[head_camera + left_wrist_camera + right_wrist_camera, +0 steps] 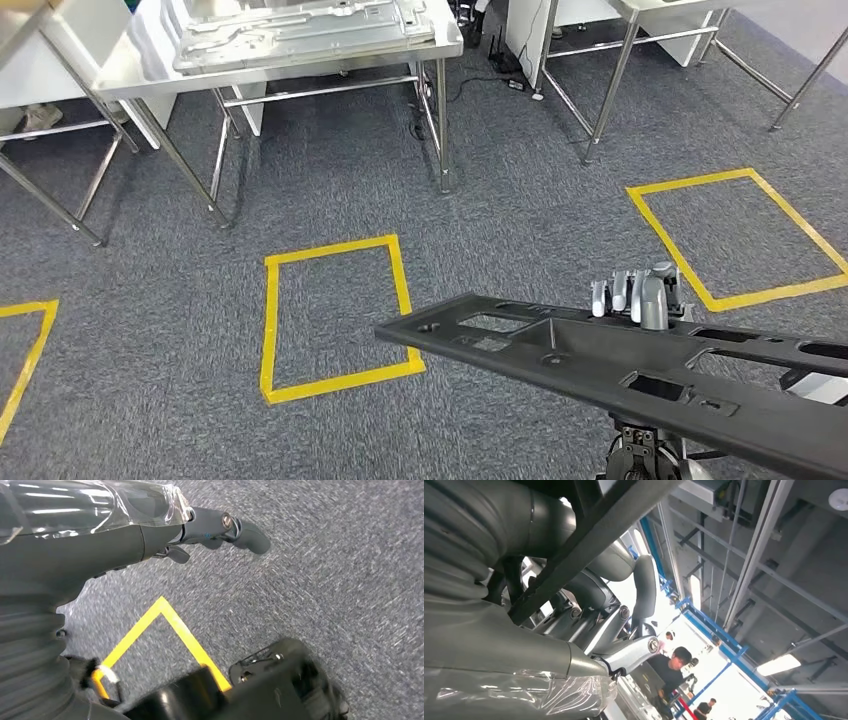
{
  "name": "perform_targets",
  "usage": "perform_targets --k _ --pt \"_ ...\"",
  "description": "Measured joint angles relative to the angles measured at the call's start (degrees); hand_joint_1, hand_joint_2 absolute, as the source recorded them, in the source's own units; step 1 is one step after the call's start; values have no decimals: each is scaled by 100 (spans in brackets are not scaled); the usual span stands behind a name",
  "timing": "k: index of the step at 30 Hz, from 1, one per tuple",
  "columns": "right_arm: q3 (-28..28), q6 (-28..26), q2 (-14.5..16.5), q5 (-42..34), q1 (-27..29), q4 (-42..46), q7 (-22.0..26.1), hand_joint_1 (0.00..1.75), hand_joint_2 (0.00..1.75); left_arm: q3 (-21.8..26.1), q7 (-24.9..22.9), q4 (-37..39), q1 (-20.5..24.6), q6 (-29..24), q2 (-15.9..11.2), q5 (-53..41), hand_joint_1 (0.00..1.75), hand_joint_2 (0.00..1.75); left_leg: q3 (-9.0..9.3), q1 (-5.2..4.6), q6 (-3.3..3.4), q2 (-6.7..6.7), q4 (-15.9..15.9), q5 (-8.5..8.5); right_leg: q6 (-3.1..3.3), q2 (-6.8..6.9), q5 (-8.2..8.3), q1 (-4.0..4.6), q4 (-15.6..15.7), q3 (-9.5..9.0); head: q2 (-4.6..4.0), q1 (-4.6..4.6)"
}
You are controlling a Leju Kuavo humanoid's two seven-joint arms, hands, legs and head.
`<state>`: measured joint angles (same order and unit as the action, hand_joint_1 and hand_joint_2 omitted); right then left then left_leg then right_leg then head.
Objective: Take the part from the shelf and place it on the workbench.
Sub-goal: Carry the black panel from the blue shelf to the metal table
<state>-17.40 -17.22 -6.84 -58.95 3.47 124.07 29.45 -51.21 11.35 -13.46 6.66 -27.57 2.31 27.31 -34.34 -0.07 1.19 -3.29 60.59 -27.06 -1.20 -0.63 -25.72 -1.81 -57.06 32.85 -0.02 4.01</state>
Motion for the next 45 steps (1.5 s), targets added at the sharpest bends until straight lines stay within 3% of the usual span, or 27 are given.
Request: perform_targets --k 2,3,4,5,6,8,10,12,13,15,17,18,19,20,22,24,27,29,31,33,34,35,37,39,40,43,45 --pt "0 0 -2 -1 5 -1 2 175 175 0 17 0 21 -1 5 11 0 175 -422 14 -47 211 808 -349 27 149 -25 12 0 -10 0 18" --pt "0 -1 -4 -1 5 -1 0 175 175 0 23 0 31 -2 5 21 0 175 -591 22 -53 242 1124 -449 33 233 -39 21 0 -18 0 19" --pt "0 -1 -4 -2 5 -1 -1 175 175 0 28 0 36 -3 5 33 0 175 -662 23 -47 255 1248 -448 36 314 -56 29 0 -31 0 20" --pt "0 -1 -4 -2 4 -1 -2 175 175 0 30 0 39 -3 5 45 0 175 -596 18 -28 272 1116 -337 36 387 -72 39 0 -52 0 21" --pt "0 0 -4 -2 1 -1 -3 175 175 0 28 0 31 -2 5 55 0 175 -419 2 11 321 772 -149 34 460 -92 52 1 -82 0 21" --pt "0 0 -4 -2 -5 1 -2 175 175 0 26 0 14 -1 3 62 0 175 24 -72 134 582 -99 190 18 582 -130 82 7 -141 0 20" --pt "-1 0 -4 -3 -8 1 -2 175 175 0 27 0 13 -3 1 62 0 175 202 -141 214 730 -506 287 -22 693 -163 95 18 -172 0 17" --pt "-3 1 -5 -3 -14 2 -3 175 175 0 28 0 5 -5 1 62 0 175 211 -150 227 606 -558 301 -76 801 -182 101 51 -206 0 16" --pt "-4 1 -8 -4 -21 3 -5 175 175 0 29 0 -9 -5 2 64 0 175 246 -131 230 540 -607 330 -104 763 -209 98 36 -227 0 14" --pt "-3 11 -12 -24 -32 11 3 175 175 1 31 0 -13 -3 4 68 0 175 332 -79 258 426 -702 385 -140 468 -410 93 -286 -122 0 2" --pt "-3 33 -14 -89 -21 14 20 175 175 1 46 0 8 18 18 69 0 175 357 -57 291 325 -719 386 -154 155 -735 77 -1020 248 0 -16" --pt "-2 45 -13 -127 -14 13 30 175 175 1 57 0 16 44 26 69 0 175 365 -57 296 269 -716 376 -164 104 -824 75 -1342 444 0 -25" --pt "-2 61 -13 -157 -9 12 38 175 175 0 67 0 18 89 33 69 0 175 378 -56 295 217 -711 362 -177 89 -802 70 -1489 567 0 -26" --pt "-2 75 -13 -173 -11 12 46 175 175 0 73 0 18 156 33 69 0 175 398 -51 284 170 -701 341 -190 86 -655 61 -1396 575 0 -27" --pt "-2 97 -13 -189 -23 11 52 175 175 1 91 0 23 356 25 80 0 175 441 -32 236 94 -652 269 -225 72 -188 24 -677 307 0 -27" --pt "-4 107 -13 -186 -44 3 65 175 175 1 149 0 40 589 4 123 0 175 435 -38 169 46 -576 189 -214 29 40 12 -109 70 0 -31" --pt "-7 116 -17 -171 -67 -5 78 175 175 0 247 0 41 863 -36 201 0 175 401 -42 118 26 -544 145 -98 12 19 35 -33 60 0 -31" --pt "-6 119 -18 -165 -85 -5 75 175 175 0 270 0 38 941 -67 229 0 175 349 -27 72 94 -401 53 -37 28 10 24 -24 45 0 -22" --pt "-5 122 -15 -158 -102 -6 75 175 175 0 287 0 50 1023 -83 276 0 175 60 -1 -5 197 192 -226 7 56 -6 12 -18 22 0 -4" --pt "-4 124 -15 -142 -107 -9 74 175 175 2 325 0 58 1126 -88 333 0 175 -384 27 -54 236 996 -511 32 87 -35 13 -18 7 0 5" --pt "-4 124 -15 -132 -109 -11 73 175 175 2 350 0 61 1168 -91 356 0 175 -527 35 -58 240 1218 -535 36 98 -54 14 -18 -7 0 7" --pt "-4 124 -15 -121 -114 -13 73 175 175 3 372 0 63 1200 -93 376 0 175 -558 37 -51 242 1217 -449 36 107 -77 17 -17 -31 0 7" --pt "-5 123 -15 -96 -136 -13 74 175 175 3 406 0 58 1241 -101 397 0 175 -275 16 25 267 550 -31 24 117 -126 27 -11 -105 0 7" --pt "-6 101 -16 -9 -178 -12 58 175 175 3 428 0 52 1267 -123 408 0 175 86 -44 141 345 -241 253 -8 127 -170 39 5 -170 0 4" --pt "-7 65 -21 78 -210 -12 21 175 175 2 435 0 55 1280 -133 415 0 175 175 -76 186 379 -452 286 -36 136 -185 38 26 -190 0 2" --pt "-26 -136 -72 460 -340 3 -196 175 175 2 450 1 46 1308 -153 457 0 175 264 -88 254 360 -626 256 -151 162 -137 24 -25 -229 0 -2" --pt "-41 -234 -127 630 -426 34 -288 175 175 3 458 2 25 1315 -174 478 0 175 388 -57 304 325 -693 262 -181 141 -253 26 -278 -145 0 -9"
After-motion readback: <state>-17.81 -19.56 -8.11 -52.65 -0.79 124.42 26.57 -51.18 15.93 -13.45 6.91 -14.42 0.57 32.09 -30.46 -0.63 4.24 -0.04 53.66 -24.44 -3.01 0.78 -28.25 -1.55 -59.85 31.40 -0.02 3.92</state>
